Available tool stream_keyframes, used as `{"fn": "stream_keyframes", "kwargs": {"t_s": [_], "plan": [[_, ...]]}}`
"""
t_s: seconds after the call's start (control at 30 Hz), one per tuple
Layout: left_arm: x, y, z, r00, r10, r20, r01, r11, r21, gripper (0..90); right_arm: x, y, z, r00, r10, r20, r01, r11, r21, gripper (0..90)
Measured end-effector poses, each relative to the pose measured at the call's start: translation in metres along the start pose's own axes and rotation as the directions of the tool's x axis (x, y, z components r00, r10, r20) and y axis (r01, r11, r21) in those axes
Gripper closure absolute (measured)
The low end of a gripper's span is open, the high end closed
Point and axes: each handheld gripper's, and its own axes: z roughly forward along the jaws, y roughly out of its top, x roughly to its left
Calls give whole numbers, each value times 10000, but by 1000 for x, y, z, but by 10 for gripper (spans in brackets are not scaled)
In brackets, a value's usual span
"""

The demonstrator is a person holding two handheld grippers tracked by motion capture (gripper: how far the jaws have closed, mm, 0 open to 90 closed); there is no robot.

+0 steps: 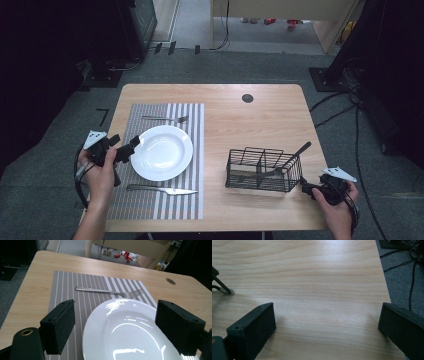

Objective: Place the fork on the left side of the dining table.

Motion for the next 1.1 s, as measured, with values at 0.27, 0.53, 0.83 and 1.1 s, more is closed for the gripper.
{"fn": "stream_keyframes", "kwargs": {"t_s": [0.27, 0.53, 0.83, 1.1], "plan": [[14, -20, -22, 9997, 7, -236, -4, 9999, 128, 169, 0, 0, 0, 10000, -3, -2, 3, 10000, -2, 8], [29, -45, -31, 9975, -86, -702, 108, 9995, 309, 169, 0, 0, 0, 10000, -26, -29, 26, 10000, 3, 9], [40, -73, -31, 9859, 731, -1504, -541, 9905, 1263, 168, 0, 0, 0, 9999, -65, -78, 65, 10000, 19, 9], [39, -86, -18, 9698, 1560, -1873, -1154, 9707, 2109, 168, 0, 0, 0, 10000, -62, -77, 62, 10000, 18, 9]]}}
